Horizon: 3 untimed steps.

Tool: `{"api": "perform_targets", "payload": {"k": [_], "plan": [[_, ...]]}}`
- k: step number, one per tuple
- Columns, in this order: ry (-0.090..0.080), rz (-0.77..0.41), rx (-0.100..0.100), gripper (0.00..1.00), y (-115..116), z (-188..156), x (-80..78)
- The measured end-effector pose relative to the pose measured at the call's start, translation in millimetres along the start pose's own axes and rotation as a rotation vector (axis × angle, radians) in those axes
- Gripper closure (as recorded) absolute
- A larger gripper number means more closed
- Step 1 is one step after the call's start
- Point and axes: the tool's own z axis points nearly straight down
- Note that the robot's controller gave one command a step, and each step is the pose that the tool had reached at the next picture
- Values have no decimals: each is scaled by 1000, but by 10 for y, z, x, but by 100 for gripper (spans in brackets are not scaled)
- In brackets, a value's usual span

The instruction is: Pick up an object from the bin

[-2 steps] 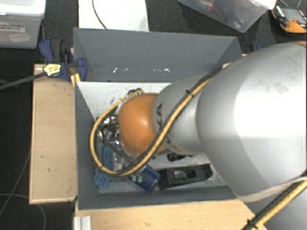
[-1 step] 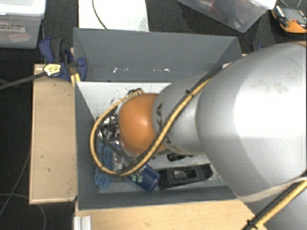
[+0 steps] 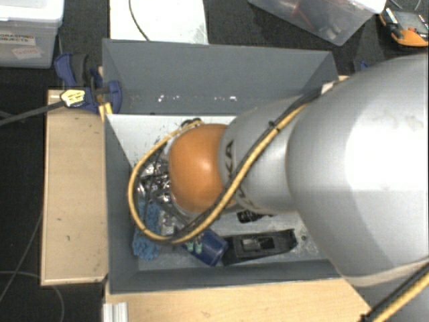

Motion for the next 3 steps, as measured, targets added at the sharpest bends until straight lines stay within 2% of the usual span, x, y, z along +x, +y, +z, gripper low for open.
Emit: {"api": "perform_targets", "payload": {"k": [2, 3], "plan": [[-8, 1, -3, 100, 7, -646, -22], [-8, 2, -4, 100, 7, -746, -24]]}}
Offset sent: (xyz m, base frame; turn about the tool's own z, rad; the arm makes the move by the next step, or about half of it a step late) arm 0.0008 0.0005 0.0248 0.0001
